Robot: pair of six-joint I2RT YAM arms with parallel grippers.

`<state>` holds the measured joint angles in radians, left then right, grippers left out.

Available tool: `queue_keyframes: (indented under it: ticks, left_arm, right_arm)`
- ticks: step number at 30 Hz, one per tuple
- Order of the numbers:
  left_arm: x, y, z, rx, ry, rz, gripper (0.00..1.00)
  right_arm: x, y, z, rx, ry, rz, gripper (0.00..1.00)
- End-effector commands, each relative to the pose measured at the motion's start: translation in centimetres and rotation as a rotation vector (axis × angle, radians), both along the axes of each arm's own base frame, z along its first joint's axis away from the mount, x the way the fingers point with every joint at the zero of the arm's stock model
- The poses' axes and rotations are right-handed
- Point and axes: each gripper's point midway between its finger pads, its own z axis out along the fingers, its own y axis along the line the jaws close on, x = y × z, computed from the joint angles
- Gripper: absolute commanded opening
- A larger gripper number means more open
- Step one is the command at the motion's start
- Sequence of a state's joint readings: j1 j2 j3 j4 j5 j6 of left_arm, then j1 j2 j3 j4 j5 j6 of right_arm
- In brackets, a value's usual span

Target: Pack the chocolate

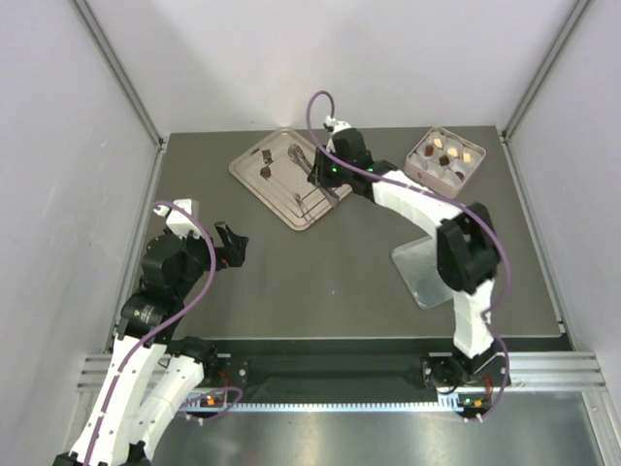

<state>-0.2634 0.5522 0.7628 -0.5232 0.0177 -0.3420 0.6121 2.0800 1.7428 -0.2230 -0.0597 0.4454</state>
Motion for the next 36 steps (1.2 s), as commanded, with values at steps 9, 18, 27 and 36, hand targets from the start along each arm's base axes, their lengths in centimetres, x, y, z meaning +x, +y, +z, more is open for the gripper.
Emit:
queue_keyframes:
  ticks: [9,18,27,36]
  left_arm:
    - [0.6,-0.3,1.2,-0.018,-0.049,-0.008,0.99]
    - [0.7,-0.4,1.1,-0.019,-0.045,-0.012,0.99]
    - [0.8,-0.4,0.9,-0.016,-0.038,-0.011,0.99]
    - [0.8,-0.4,0.9,-0.015,-0.038,-0.013,0.99]
  right_arm:
    - [-4.3,-13.6,7.2,-0.071,-0.147,-0.121,0.27]
    - [-4.0,-28.2,5.4,-0.221,-0.087,-0.443,0.27]
    - [-4.7,-36.1,3.0,-0.311,0.002,-0.652,0.27]
    - [-5.2,-38.5,1.2,-0.374,0.047,-0.728,0.29]
